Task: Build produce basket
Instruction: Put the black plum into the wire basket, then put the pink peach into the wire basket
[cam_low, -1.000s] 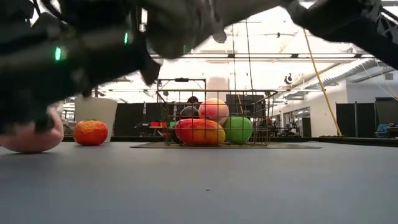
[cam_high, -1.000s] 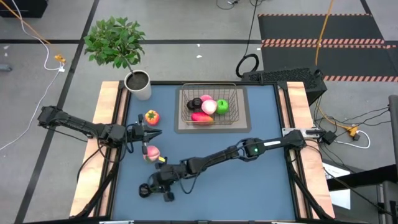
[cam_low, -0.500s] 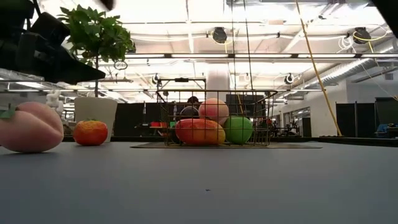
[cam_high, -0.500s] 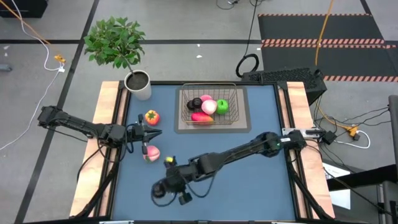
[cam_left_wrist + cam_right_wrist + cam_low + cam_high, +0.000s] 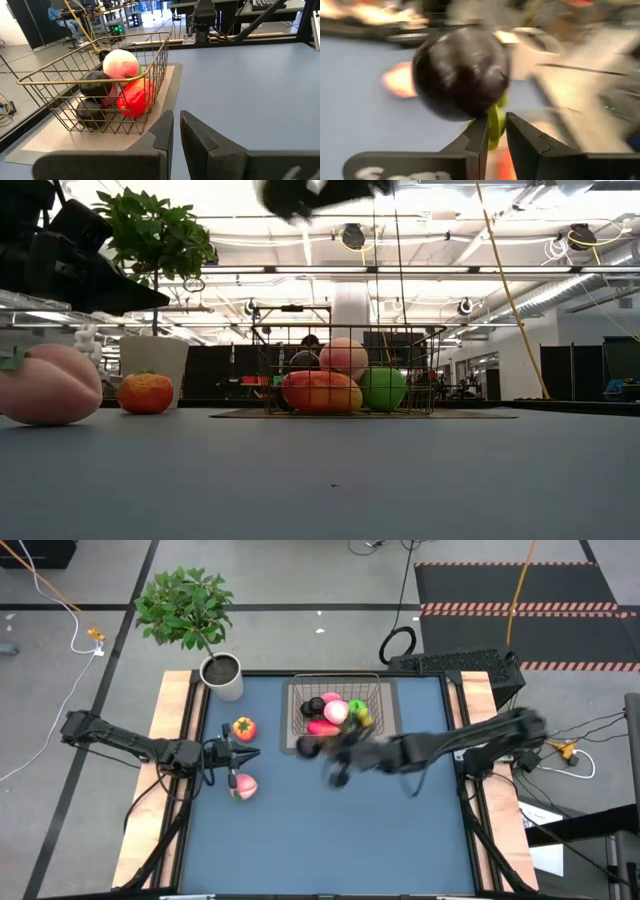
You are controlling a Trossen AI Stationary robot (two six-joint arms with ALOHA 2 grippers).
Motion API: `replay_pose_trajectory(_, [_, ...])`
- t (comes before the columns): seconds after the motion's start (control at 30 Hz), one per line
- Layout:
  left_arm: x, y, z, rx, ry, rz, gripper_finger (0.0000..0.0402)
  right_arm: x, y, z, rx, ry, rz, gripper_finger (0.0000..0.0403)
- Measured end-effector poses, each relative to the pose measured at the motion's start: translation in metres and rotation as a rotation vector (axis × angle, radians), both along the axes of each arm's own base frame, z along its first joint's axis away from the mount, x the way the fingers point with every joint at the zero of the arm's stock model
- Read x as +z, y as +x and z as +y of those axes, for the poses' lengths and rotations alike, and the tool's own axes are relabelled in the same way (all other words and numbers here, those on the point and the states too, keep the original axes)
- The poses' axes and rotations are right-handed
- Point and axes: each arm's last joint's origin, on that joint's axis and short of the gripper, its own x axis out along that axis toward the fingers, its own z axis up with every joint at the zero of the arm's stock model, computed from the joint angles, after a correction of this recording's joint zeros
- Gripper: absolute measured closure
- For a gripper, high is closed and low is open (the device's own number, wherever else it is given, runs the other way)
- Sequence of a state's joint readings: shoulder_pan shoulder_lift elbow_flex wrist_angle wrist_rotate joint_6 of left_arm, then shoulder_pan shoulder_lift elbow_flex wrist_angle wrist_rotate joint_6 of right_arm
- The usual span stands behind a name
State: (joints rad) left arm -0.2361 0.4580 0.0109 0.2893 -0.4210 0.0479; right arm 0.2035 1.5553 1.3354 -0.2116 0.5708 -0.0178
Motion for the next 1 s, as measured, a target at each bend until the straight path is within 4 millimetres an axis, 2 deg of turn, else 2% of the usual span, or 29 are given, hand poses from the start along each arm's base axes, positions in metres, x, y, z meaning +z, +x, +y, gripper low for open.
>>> replay_pose_trajectory(0.1, [0.0, 0.0, 0.0, 0.0, 0.0, 0.0, 0.0364, -0.018, -0.038, -0.032, -0.139, -0.038, -0.096, 0.0345])
replay_pose_trajectory(0.23, [0.0, 0.0, 0.0, 0.0, 0.0, 0.0, 0.0364, -0.054, -0.083, -0.069, -0.297, -0.021, -0.11, 0.0345])
replay_pose_trajectory(0.4, [0.0, 0.0, 0.0, -0.001, 0.0, 0.0, 0.0364, -0.08, -0.121, -0.097, -0.4, 0.029, -0.128, 0.034])
replay_pose_trajectory(0.57, [0.0, 0.0, 0.0, 0.0, 0.0, 0.0, 0.0364, -0.083, -0.131, -0.106, -0.356, 0.109, -0.151, 0.0308])
replay_pose_trajectory(0.83, [0.0, 0.0, 0.0, 0.0, 0.0, 0.0, 0.0364, -0.076, -0.128, -0.105, -0.301, 0.163, -0.25, 0.0225])
replay_pose_trajectory(1.0, [0.0, 0.0, 0.0, 0.0, 0.0, 0.001, 0.0364, -0.069, -0.124, -0.101, -0.218, 0.24, -0.337, 0.0194])
